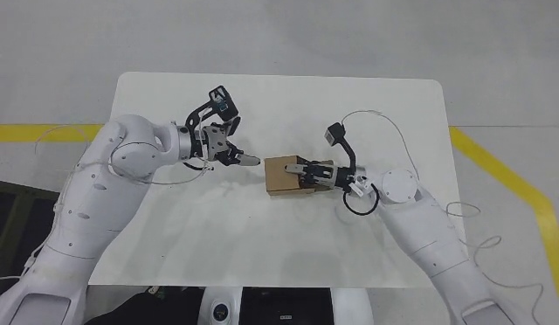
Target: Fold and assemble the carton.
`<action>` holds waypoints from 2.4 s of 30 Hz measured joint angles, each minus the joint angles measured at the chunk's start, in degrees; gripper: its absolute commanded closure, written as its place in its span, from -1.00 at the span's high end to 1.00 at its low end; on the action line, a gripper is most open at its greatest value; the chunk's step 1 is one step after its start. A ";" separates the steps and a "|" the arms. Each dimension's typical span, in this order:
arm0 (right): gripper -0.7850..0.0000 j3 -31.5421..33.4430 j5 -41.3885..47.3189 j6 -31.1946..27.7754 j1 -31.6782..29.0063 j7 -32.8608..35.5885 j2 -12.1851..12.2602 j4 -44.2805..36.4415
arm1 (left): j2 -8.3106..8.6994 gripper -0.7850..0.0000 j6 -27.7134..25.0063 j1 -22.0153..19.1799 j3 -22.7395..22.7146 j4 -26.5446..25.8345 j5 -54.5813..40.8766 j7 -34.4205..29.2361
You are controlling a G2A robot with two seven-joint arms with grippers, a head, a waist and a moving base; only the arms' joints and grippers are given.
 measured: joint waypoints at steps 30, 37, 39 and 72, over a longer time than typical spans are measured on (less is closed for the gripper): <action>1.00 10.12 -3.56 5.69 -1.77 8.93 3.28 -9.36 | 1.42 1.00 -12.41 6.49 -1.37 -6.14 16.86 11.40; 1.00 14.51 -2.40 5.86 -3.15 11.86 4.56 -13.43 | 0.41 1.00 -13.64 7.99 1.91 -5.35 28.46 25.63; 1.00 15.77 -1.78 5.66 -3.56 12.65 4.91 -14.33 | -0.03 1.00 -13.36 7.81 3.44 -4.08 32.17 30.00; -1.00 17.21 -11.38 12.91 -8.89 21.99 7.93 -23.77 | -5.03 1.00 -8.34 -1.36 14.59 14.23 42.87 48.80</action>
